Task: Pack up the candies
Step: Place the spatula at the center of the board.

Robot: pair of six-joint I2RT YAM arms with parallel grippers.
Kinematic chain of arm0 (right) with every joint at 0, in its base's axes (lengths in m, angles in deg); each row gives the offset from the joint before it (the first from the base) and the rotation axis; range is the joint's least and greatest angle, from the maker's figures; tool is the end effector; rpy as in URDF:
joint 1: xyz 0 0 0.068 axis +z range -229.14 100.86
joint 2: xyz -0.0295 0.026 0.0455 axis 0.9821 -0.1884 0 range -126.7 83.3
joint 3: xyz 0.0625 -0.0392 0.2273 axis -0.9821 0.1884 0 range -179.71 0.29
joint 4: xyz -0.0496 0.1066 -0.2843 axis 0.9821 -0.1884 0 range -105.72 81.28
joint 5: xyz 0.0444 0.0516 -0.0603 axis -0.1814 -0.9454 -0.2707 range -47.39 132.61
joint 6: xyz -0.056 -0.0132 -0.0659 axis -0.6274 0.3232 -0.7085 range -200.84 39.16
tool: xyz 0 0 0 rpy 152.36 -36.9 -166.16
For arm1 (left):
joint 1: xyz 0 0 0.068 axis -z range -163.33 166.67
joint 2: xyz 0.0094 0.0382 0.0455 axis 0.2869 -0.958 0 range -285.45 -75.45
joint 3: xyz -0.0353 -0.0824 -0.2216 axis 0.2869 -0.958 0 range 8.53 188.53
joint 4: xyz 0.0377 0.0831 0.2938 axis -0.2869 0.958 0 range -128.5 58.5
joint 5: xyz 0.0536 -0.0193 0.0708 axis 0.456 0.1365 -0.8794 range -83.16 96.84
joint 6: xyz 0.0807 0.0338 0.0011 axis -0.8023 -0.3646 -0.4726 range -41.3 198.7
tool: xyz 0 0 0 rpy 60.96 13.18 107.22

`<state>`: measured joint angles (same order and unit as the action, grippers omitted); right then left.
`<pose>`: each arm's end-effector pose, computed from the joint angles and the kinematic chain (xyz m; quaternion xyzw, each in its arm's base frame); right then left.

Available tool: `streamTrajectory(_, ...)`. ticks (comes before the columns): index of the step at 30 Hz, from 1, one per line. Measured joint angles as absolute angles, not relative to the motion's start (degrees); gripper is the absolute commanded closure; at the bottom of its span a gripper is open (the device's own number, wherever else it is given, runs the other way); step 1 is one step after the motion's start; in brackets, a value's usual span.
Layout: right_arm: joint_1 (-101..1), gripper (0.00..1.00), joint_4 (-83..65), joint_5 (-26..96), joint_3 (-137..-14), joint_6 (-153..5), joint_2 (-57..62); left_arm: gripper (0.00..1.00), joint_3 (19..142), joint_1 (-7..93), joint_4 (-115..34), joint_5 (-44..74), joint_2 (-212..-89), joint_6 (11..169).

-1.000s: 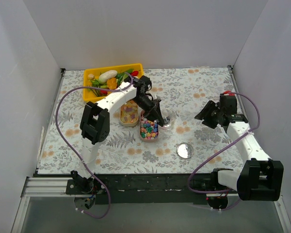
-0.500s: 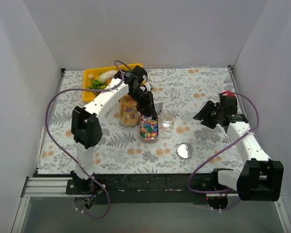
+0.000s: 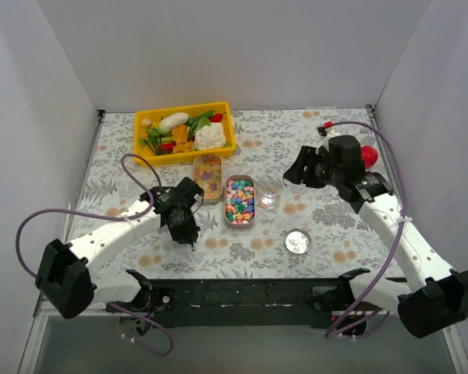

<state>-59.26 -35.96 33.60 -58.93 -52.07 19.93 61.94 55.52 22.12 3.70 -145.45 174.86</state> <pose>0.3187 0.1282 0.2783 0.0290 0.8697 0.2634 0.4163 0.2160 -0.1685 0.1545 -0.4791 0.8702 -0.0925 0.0678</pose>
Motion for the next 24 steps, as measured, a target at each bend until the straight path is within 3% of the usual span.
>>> streamTrajectory(7, -47.9, 0.40, -35.9, 36.7, -60.3, -52.8, 17.7, 0.98, 53.0, 61.3, 15.2, -3.6, -150.3, 181.2)
streamTrajectory(11, -44.0, 0.39, -36.0, 38.1, -60.5, -52.8, 15.8, 0.81, 52.4, 61.2, 9.9, -4.8, -150.6, 182.1)
streamTrajectory(17, -40.0, 0.40, -36.4, 39.5, -62.0, -52.7, 12.7, 0.71, 51.2, 61.3, 3.9, -4.7, -151.2, 182.0)
streamTrajectory(24, -39.7, 0.40, -37.6, 41.0, -63.9, -52.3, 10.4, 0.42, 49.9, 61.3, 2.1, -3.7, -152.2, 180.5)
